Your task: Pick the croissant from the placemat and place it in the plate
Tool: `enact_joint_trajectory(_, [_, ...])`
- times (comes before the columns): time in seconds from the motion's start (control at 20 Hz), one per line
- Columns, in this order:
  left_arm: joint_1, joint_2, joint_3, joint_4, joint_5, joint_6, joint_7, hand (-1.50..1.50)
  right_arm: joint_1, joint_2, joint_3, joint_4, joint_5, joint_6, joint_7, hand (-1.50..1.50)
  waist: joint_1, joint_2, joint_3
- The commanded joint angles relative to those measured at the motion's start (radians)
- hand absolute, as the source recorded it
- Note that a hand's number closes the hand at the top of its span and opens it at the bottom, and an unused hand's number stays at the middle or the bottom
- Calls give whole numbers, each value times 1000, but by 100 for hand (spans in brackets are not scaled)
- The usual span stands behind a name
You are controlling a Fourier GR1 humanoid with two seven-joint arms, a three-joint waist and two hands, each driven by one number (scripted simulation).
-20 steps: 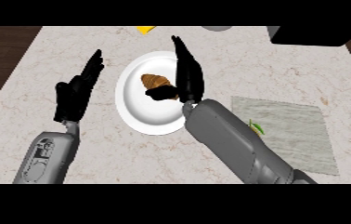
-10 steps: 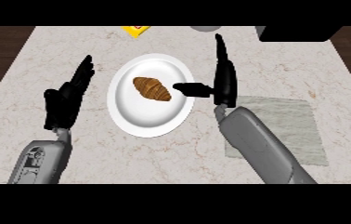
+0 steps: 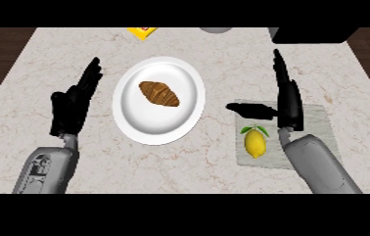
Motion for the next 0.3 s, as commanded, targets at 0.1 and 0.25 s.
enact_joint_trajectory(0.1, [-14,-10,11,33,-15,-18,-20,0,100,-63,-125,-98,-32,143,-43,-150,1,1,0])
enact_joint_trajectory(0.25, [7,-19,15,-9,-24,-17,-3,0,86,-2,-187,36,-11,183,-137,-150,6,1,0])
